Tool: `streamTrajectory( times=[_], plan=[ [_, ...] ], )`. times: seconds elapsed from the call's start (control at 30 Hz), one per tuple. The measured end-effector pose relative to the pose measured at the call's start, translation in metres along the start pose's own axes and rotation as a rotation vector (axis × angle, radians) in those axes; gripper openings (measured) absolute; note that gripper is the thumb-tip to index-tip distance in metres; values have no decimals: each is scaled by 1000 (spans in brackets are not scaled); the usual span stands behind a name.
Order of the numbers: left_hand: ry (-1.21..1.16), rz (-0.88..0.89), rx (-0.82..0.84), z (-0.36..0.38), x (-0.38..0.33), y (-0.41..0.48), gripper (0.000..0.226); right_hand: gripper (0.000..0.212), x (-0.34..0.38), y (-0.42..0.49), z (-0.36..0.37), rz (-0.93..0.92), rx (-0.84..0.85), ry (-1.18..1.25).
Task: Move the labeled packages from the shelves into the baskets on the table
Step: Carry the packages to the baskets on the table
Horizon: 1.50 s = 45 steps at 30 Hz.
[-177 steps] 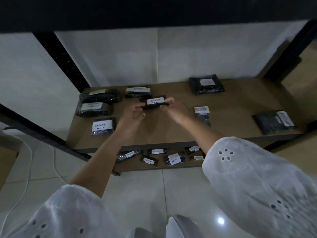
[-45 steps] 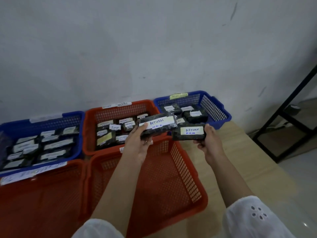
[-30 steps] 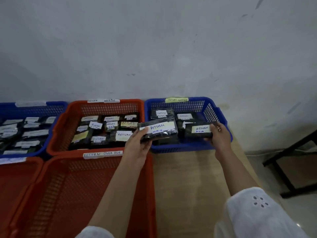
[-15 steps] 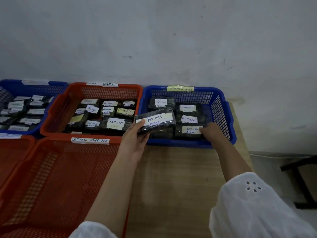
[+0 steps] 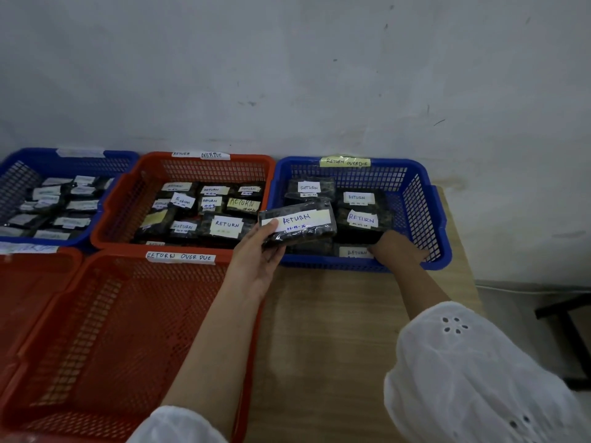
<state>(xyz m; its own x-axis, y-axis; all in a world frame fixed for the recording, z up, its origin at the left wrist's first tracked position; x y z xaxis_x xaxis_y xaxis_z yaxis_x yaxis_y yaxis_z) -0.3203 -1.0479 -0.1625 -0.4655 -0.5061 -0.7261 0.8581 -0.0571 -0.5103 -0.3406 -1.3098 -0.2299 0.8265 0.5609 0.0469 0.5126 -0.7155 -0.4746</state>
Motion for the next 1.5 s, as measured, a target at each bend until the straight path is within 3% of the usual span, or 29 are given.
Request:
streamTrajectory(
  times=[0.13, 0.2, 0.33, 0.47, 0.57, 0.67, 0.77, 0.87, 1.0, 1.07, 1.2, 1.33, 1.5],
  plan=[
    [35, -18, 23, -13, -3, -2, 22, 30, -1, -22, -16, -34, -134, 46],
    [46, -29, 36, -22, -6, -2, 20, 31, 11, -46, -24, -158, -160, 256],
    [70, -17, 68, -46, -23, 1, 21, 32, 58, -119, -18, -400, 168, 962],
    [93, 8, 53, -88, -52, 10, 31, 30, 109, -182, 13, -493, 409, 1108],
    [170, 20, 87, -126, -79, 17, 31, 37, 141, -208, 41, -421, 449, 1189],
    [445, 109, 82, -166, -106, 25, 32, 32, 168, -233, 72, -315, 449, 1230],
    [992, 486, 10, -208, -140, 28, 38, 29, 192, -258, 102, -251, 500, 1314],
    [1410, 792, -186, -248, -172, 23, 35, 23, 210, -276, 128, -185, 514, 1293],
    [1652, 774, -252, -299, -185, 31, 46, 13, 232, -290, 166, -94, 504, 1167],
    [1679, 712, -209, -314, -183, 36, 52, 4, 244, -292, 179, -58, 477, 1140],
    [1660, 646, -116, -319, -177, 43, 50, 8, 263, -283, 194, -21, 304, 1128],
    [1646, 631, -70, -316, -175, 46, 46, 25, 267, -277, 200, 1, 129, 1019],
    [1616, 644, -31, -314, -176, 45, 45, 44, 263, -279, 202, 16, 24, 677]
  ],
)
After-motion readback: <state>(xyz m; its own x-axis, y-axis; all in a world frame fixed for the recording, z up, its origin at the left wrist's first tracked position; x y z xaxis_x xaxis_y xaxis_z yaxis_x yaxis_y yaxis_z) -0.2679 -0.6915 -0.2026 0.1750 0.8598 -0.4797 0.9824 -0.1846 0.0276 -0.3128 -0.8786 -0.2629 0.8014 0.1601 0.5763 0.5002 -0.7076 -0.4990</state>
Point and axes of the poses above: each hand's wrist, its own y-axis towards the middle knuckle, its own z-axis out of the palm, x = y × z, the point moved 6 cm from there along y, towards the middle knuckle, and after that the axes turned 6 degrees about z, right-handed, at the moved point
